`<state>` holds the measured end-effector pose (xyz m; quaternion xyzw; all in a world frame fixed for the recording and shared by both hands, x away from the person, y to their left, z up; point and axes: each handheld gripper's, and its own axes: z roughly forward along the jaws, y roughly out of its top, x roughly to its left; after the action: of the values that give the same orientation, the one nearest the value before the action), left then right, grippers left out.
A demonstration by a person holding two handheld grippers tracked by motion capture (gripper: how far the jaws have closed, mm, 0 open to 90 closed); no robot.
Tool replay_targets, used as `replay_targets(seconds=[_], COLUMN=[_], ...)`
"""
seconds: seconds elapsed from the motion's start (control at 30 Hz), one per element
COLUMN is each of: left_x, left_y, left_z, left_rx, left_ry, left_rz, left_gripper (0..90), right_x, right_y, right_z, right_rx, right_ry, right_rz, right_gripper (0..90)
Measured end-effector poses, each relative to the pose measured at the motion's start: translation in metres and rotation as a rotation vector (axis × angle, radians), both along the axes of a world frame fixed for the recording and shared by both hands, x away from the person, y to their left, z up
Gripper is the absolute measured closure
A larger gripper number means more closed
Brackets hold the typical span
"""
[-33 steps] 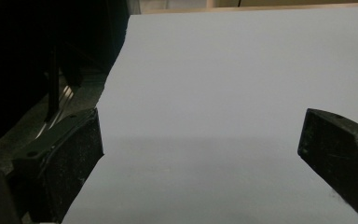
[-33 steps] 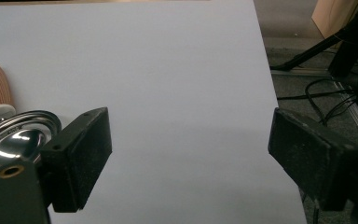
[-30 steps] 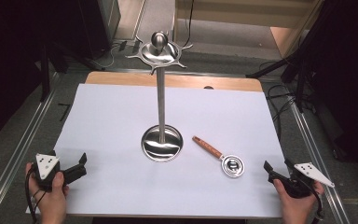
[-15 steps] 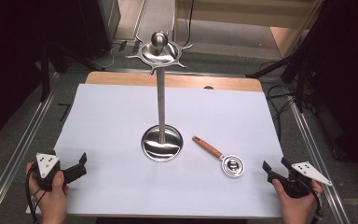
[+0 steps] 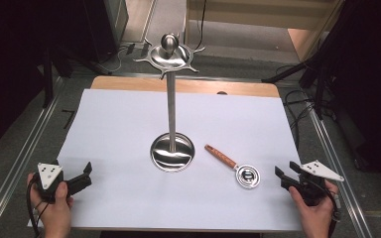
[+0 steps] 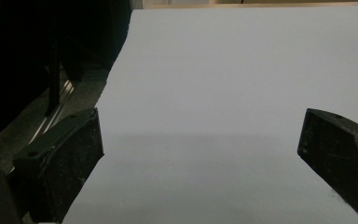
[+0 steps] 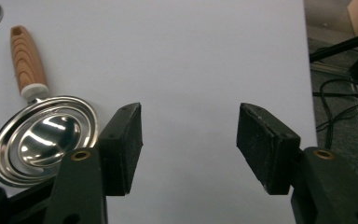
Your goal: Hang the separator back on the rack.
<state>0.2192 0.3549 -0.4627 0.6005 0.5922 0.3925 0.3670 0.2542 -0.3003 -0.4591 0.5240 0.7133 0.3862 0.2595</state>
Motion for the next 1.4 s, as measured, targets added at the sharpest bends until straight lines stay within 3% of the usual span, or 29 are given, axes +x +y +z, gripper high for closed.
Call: replay_targets(seconds=[0.1, 0.17, 0.27, 0.37, 0.5, 0.67, 0.8, 0.97, 1.2, 1.4], left_x=[0.000, 0.000, 0.000, 0.000, 0.000, 0.000, 0.001, 0.001, 0.001, 0.001], left_y=[0.000, 0.000, -0.001, -0.001, -0.001, -0.001, -0.001, -0.002, -0.002, -0.002], left_z=[0.000, 0.000, 0.000, 0.000, 0.000, 0.000, 0.000, 0.000, 0.000, 0.000], left_rx=[0.002, 0.005, 0.010, 0.009, 0.009, 0.009, 0.013, 0.018, 0.018, 0.022], left_ry=[0.003, 0.000, 0.002, 0.003, 0.003, 0.004, 0.005, 0.004, 0.003, 0.003], left_rz=[-0.002, 0.002, 0.001, 0.001, 0.000, 0.000, -0.002, -0.003, -0.003, -0.002], left_gripper=[0.8, 0.8, 0.8, 0.8, 0.8, 0.8, 0.8, 0.8, 0.8, 0.8], right_x=[0.008, 0.010, 0.016, 0.019, 0.024, 0.031, 0.039, 0.049, 0.062, 0.071], right_y=[0.008, 0.010, 0.025, 0.032, 0.048, 0.058, 0.079, 0.092, 0.105, 0.116], right_z=[0.005, 0.007, 0.012, 0.014, 0.015, 0.016, 0.017, 0.022, 0.026, 0.030], right_rx=[-0.023, -0.043, -0.104, -0.066, -0.096, -0.081, -0.162, -0.168, -0.180, -0.226], right_ry=[0.044, 0.054, 0.102, 0.142, 0.200, 0.233, 0.246, 0.268, 0.334, 0.362], right_rz=[0.080, 0.097, 0.162, 0.206, 0.279, 0.319, 0.343, 0.397, 0.437, 0.468], right_gripper=[43.2, 44.0, 48.2, 50.6, 57.3, 60.8, 59.3, 60.6, 62.3, 63.8])
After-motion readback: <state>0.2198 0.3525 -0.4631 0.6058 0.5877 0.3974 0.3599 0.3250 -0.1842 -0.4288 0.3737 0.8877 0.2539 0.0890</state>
